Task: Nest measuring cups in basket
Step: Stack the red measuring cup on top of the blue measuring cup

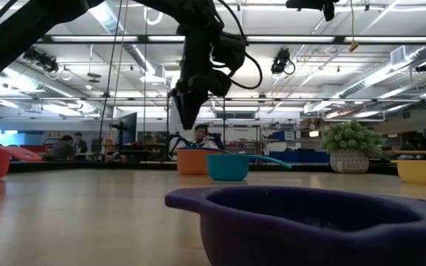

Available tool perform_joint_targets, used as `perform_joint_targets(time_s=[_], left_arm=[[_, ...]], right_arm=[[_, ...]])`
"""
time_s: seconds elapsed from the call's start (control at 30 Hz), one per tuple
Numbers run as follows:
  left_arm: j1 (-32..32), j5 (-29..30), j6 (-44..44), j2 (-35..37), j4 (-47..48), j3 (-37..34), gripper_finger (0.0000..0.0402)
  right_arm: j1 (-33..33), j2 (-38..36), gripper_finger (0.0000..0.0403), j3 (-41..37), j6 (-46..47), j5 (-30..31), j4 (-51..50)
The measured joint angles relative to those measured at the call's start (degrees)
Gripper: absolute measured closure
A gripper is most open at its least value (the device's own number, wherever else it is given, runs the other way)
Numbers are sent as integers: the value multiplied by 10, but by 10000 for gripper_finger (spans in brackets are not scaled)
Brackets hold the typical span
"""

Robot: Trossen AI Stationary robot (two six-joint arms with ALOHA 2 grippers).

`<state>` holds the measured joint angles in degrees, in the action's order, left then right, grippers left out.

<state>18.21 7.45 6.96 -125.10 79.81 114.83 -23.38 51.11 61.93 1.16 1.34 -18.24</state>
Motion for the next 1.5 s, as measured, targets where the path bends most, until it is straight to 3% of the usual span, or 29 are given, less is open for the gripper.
perform_joint_targets(time_s=[0.2, 0.57, 0.83, 1.03, 1.17, 1.5], left_arm=[[0, -17, 17, 30, 49, 28, 298], [-44, -20, 43, 102, 79, 200, 298], [-97, -10, 109, 170, 104, 178, 298], [-149, 9, 119, 182, 102, 178, 299], [-185, 37, 141, 182, 102, 178, 299], [-238, 42, 229, 182, 102, 177, 305]], right_arm=[[0, -21, 398, 0, -14, -12, -36], [38, -33, 400, 0, -33, -11, -163], [83, -28, 400, 0, -29, -29, -214], [123, -2, 393, 0, -29, -29, -227], [135, 3, 379, 0, -42, -26, -228], [176, 3, 328, 0, -41, -40, -231]])
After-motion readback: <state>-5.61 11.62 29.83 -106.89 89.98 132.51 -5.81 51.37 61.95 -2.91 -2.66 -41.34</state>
